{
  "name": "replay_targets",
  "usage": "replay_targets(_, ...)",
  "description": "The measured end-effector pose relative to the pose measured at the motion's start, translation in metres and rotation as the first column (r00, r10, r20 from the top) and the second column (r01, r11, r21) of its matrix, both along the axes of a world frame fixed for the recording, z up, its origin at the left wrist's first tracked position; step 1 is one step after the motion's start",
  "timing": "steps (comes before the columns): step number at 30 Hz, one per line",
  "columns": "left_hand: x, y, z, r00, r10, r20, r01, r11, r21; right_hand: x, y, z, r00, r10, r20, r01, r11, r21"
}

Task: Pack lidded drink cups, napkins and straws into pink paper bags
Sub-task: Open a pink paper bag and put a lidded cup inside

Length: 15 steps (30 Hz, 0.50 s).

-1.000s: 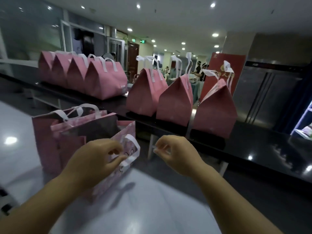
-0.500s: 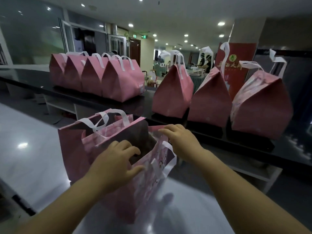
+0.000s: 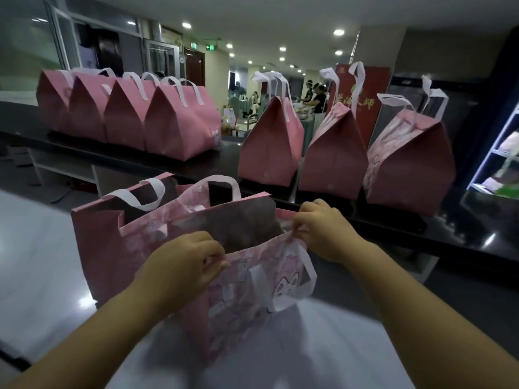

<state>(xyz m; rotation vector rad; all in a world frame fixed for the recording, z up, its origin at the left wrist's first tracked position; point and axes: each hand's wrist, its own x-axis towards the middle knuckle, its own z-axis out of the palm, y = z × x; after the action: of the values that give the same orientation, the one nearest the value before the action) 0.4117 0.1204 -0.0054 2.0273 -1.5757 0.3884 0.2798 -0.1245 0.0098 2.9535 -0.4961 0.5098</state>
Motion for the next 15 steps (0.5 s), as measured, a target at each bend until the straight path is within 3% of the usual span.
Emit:
replay_targets(4,-0.021,-0.001,-0.003,0.997,0.000,-0.080,-0.002,0.999,-0.035,-0.059,0.008,0.002,0.997,-0.011,0.082,-0.008,0.973,0.229)
replay_targets(7,-0.048,-0.008,-0.006,0.991,-0.002,-0.137,-0.008,0.998,-0.066,-0.107,0.014,0.001,0.995,-0.084,0.062,0.056,0.931,0.362)
replay_targets(15,-0.147,-0.041,-0.012,0.972,-0.073,-0.224,0.063,0.997,-0.054,-0.238,0.033,-0.014,0.942,-0.328,0.077,0.272,0.875,0.400)
